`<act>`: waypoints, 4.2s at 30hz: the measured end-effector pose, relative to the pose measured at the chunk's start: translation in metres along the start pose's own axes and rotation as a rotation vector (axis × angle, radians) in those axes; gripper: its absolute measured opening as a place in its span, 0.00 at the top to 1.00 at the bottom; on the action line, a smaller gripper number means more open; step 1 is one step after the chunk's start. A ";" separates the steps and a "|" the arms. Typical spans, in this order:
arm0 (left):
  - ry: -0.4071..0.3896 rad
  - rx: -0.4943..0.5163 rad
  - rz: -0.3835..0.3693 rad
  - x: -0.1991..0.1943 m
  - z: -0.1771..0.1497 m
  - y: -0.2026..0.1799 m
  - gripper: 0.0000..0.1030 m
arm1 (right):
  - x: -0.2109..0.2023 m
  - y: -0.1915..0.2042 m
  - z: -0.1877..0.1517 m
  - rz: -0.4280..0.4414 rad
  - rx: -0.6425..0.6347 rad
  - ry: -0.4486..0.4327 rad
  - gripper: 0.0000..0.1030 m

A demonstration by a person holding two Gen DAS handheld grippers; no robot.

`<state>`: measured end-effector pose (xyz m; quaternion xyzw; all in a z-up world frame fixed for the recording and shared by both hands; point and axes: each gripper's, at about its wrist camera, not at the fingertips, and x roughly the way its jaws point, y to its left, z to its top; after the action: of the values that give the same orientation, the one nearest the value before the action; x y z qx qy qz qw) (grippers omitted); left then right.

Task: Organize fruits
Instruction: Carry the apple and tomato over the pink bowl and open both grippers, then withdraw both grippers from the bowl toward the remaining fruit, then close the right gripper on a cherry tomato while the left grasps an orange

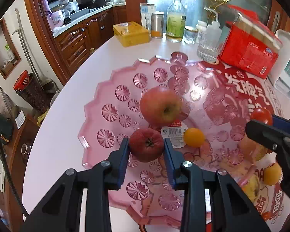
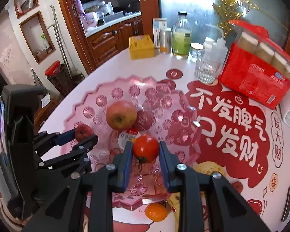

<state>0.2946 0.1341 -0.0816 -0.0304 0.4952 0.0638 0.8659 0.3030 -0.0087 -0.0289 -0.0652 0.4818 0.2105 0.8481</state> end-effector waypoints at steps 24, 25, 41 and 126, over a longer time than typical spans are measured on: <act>-0.033 0.030 0.078 0.006 -0.002 -0.006 0.13 | 0.021 -0.014 -0.009 0.044 0.026 0.020 0.38; -0.038 0.037 0.076 0.003 -0.002 -0.007 0.11 | 0.018 -0.015 -0.010 0.052 0.029 0.013 0.38; -0.139 0.080 0.082 -0.047 -0.027 -0.020 0.17 | -0.038 -0.013 -0.032 0.032 0.006 -0.084 0.37; -0.050 0.022 -0.126 -0.004 -0.125 -0.121 0.18 | -0.039 -0.101 -0.234 -0.085 0.077 -0.049 0.69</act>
<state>0.2029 -0.0005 -0.1426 -0.0504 0.4713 0.0044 0.8805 0.1433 -0.1844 -0.1280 -0.0476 0.4657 0.1572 0.8696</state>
